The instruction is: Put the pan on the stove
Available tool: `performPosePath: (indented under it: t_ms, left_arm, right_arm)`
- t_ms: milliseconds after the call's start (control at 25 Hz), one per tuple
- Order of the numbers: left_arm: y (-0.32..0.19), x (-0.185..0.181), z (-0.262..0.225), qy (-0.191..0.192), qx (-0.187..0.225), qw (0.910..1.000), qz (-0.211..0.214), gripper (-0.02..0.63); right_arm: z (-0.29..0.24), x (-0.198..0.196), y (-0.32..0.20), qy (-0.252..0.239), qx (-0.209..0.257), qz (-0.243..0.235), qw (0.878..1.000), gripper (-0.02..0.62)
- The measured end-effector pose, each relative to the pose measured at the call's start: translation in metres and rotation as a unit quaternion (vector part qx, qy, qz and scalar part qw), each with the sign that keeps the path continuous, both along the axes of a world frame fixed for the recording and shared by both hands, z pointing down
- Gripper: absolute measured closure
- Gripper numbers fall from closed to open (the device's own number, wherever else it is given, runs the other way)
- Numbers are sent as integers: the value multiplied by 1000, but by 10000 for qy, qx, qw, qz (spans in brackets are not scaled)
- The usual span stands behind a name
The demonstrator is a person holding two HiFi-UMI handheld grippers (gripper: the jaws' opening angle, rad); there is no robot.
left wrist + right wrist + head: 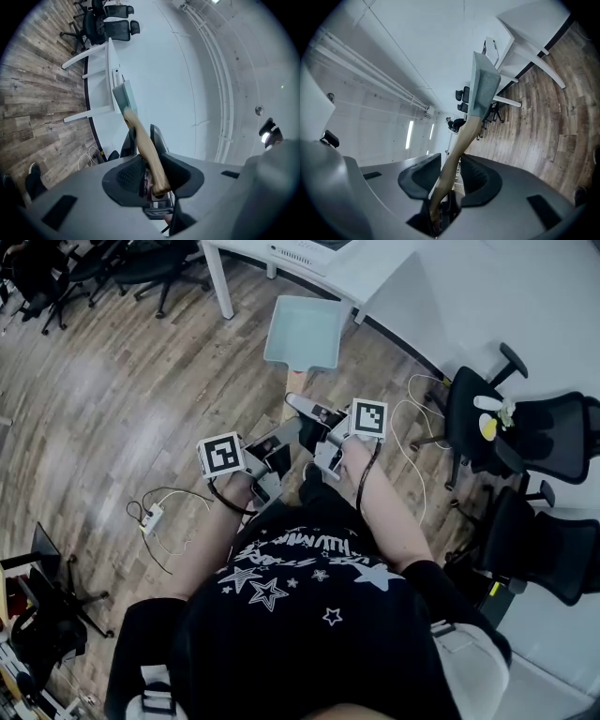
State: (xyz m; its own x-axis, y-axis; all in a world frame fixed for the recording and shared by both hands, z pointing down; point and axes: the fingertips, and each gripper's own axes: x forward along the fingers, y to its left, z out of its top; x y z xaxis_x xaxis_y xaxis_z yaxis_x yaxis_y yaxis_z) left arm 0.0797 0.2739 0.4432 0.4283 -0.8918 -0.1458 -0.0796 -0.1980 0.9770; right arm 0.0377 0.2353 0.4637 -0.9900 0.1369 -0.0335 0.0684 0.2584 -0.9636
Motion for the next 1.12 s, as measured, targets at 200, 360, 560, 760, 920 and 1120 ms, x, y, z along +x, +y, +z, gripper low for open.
performPosePath:
  t_ms: [200, 360, 560, 760, 920, 1120]
  left_arm:
    - [-9, 3, 3, 24, -15, 10000, 11, 483]
    - [-28, -1, 8, -12, -143, 9999, -35, 483]
    - [-68, -11, 10, -122, -183, 9996, -162, 483]
    - [-124, -22, 11, -200, -248, 9992, -257, 483]
    - [-173, -32, 12, -287, -283, 9987, -326, 483]
    - [-232, -47, 10, -273, -296, 9984, -406, 483]
  right_arm:
    - [2, 4, -9, 10, -76, 10, 10000, 466]
    - [7, 0, -28, -18, -52, -73, 10000, 466]
    - [7, -11, -66, -103, -173, -205, 9996, 466]
    - [8, -23, -122, -105, -48, -373, 9992, 465]
    - [7, -32, -170, -157, -39, -446, 9989, 466]
    - [6, -49, -228, -139, -43, -530, 9985, 465]
